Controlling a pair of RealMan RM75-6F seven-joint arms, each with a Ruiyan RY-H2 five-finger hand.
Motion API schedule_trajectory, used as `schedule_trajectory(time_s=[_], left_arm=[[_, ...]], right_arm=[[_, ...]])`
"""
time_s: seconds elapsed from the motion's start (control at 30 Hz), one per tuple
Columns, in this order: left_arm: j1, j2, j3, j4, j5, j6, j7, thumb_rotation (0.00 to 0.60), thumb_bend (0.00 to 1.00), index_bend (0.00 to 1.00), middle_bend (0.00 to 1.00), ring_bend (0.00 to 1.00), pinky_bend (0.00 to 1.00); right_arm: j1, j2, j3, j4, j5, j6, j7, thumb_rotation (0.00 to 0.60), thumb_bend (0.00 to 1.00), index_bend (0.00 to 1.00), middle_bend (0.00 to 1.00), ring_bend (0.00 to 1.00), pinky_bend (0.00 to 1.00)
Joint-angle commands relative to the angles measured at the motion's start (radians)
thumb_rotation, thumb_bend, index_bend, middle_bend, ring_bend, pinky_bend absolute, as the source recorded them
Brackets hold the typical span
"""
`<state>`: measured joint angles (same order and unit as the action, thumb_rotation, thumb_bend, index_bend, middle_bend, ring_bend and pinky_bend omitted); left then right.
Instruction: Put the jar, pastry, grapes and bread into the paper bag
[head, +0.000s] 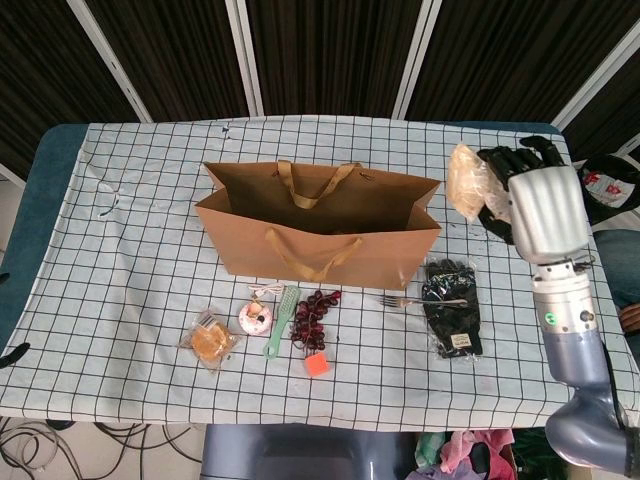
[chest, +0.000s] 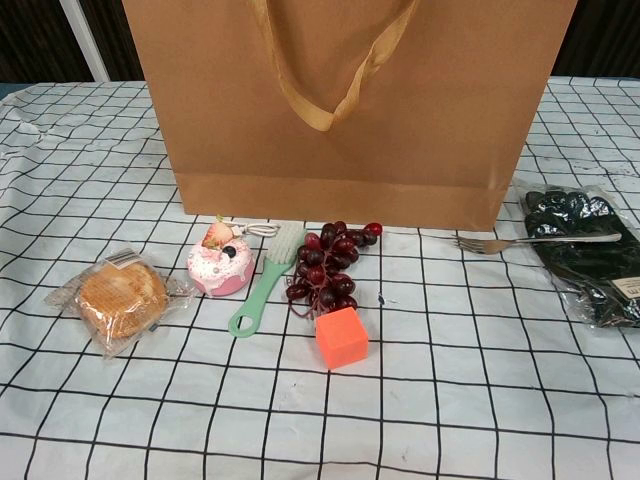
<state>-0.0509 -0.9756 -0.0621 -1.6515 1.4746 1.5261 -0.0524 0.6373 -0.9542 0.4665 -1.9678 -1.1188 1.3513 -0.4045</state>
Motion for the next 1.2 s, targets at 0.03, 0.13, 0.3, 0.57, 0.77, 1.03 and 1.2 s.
schedule_trajectory(time_s=[0.03,0.13,0.3,0.57,0.77,1.03,1.2], left_arm=[[0.001,0.001,-0.003,0.002,-0.004,0.001,-0.005,0.6,0.11,0.15,0.07,0.03,0.12],[0.0,0.003,-0.005,0.003,-0.009,-0.001,-0.011,0.6,0.11,0.15,0.07,0.03,0.12],[-0.001,0.005,-0.004,0.006,-0.007,-0.004,-0.017,0.6,0.11,0.15,0.07,0.03,0.12],[0.005,0.004,-0.011,0.01,-0.018,0.009,-0.017,0.6,0.11,0.15,0.07,0.03,0.12],[0.007,0.007,-0.012,0.011,-0.017,0.013,-0.024,0.6,0.11,0.15,0.07,0.03,0.12],[0.006,0.005,-0.011,0.01,-0.017,0.009,-0.018,0.6,0.11,0.15,0.07,0.03,0.12],[0.006,0.003,-0.013,0.009,-0.022,0.01,-0.013,0.6,0.11,0.15,0.07,0.03,0.12]], right_arm=[[0.122,-0.039,0.06,0.046,0.112,-0.106,-0.052,0.6,0.38,0.39,0.41,0.44,0.25],[0.193,-0.086,0.066,0.068,0.16,-0.151,-0.082,0.6,0.38,0.39,0.41,0.44,0.25],[0.303,-0.184,0.062,0.111,0.244,-0.232,-0.095,0.6,0.37,0.39,0.41,0.44,0.25],[0.377,-0.255,0.005,0.14,0.281,-0.251,-0.175,0.6,0.27,0.31,0.31,0.37,0.25],[0.383,-0.237,-0.007,0.119,0.326,-0.267,-0.191,0.6,0.12,0.09,0.06,0.21,0.23],[0.344,-0.153,0.002,0.036,0.326,-0.202,-0.198,0.6,0.11,0.06,0.05,0.2,0.23],[0.253,-0.068,0.019,-0.026,0.273,-0.053,-0.186,0.6,0.11,0.06,0.08,0.22,0.23]])
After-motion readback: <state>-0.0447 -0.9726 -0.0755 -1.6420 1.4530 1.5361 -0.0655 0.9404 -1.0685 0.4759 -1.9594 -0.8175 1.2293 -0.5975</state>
